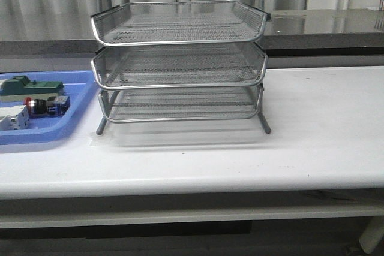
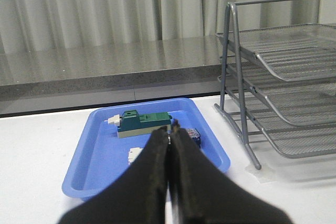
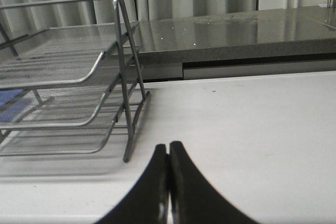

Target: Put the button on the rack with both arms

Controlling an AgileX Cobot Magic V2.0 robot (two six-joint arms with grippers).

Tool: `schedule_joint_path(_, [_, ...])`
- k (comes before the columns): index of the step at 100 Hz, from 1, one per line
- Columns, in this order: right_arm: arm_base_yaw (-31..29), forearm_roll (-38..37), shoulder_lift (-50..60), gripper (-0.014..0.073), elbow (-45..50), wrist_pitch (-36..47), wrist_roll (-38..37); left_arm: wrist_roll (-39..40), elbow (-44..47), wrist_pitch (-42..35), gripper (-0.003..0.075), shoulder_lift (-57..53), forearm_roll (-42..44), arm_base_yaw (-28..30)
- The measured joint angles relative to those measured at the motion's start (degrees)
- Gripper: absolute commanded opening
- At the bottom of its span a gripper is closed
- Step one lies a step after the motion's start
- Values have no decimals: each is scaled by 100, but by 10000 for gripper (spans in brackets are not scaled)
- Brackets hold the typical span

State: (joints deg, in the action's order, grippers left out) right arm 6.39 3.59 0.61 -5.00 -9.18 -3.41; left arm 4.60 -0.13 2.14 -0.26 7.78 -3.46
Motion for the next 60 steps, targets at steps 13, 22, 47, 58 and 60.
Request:
schedule_joint_path(13, [0,78,-245,-66,-882,-895,0,0,0,0,-21,0,0,0])
schedule_joint_path(22, [0,81,-731,-66,-1444,-1458,0,0,0,0,-21,0,0,0])
schedule_joint_path(47, [0,89,-2546,-66,-2831,-2757,0,0,0,0,-21,0,0,0])
schedule_joint_path(58, [0,89,-3215,-66,-3186,-3008,0,0,0,0,-21,0,0,0])
schedule_joint_path(60, [0,89,-3330,-66,-3234,-3018,0,0,0,0,-21,0,0,0])
